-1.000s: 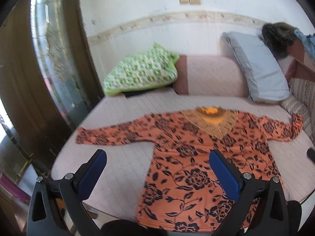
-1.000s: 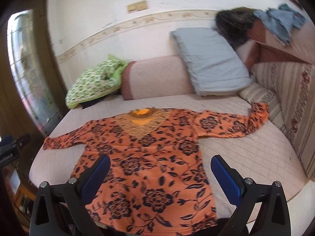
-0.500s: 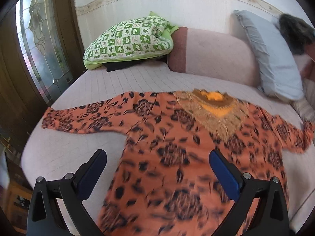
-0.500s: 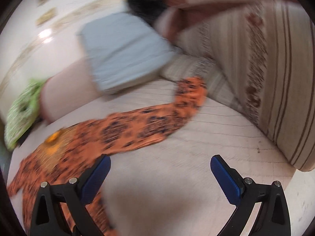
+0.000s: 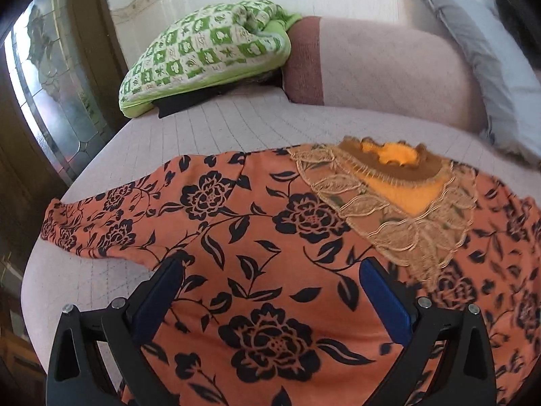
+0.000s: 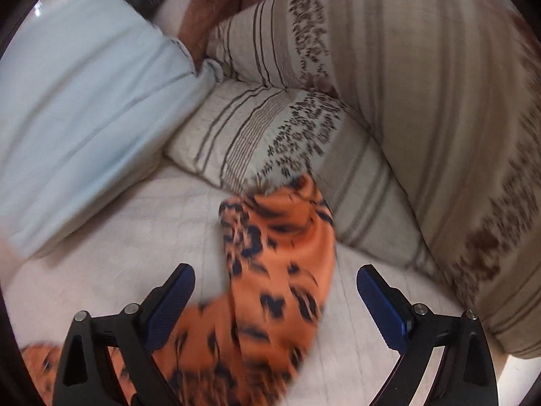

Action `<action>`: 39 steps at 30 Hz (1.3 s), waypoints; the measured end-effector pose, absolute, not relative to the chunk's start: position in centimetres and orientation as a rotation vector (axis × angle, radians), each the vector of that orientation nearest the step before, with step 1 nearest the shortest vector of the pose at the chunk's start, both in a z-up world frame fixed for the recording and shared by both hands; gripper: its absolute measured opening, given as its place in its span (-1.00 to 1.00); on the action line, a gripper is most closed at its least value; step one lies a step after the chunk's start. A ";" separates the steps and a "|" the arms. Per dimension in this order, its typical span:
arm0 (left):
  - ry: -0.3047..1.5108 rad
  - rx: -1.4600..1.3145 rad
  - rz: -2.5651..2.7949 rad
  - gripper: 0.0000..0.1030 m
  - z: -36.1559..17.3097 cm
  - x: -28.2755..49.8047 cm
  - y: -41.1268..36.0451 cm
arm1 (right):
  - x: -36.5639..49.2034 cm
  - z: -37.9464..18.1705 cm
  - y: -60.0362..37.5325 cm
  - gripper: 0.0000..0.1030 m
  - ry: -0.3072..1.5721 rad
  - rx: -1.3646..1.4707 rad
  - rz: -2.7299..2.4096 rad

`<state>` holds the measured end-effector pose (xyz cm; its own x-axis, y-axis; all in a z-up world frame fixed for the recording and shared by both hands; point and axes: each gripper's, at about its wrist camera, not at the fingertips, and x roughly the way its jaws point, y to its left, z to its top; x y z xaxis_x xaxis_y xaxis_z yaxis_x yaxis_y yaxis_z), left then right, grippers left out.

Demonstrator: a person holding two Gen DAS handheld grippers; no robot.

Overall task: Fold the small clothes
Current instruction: 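Grasp the sleeve cuff nearest the right tool with the right tool and lift it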

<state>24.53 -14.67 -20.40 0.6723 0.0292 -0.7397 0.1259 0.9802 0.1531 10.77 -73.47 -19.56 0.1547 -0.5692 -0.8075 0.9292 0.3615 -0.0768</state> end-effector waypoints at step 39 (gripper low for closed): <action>0.725 0.007 0.274 1.00 -17.4 30.3 -0.4 | 27.8 -14.4 -35.1 -0.84 0.705 0.991 0.117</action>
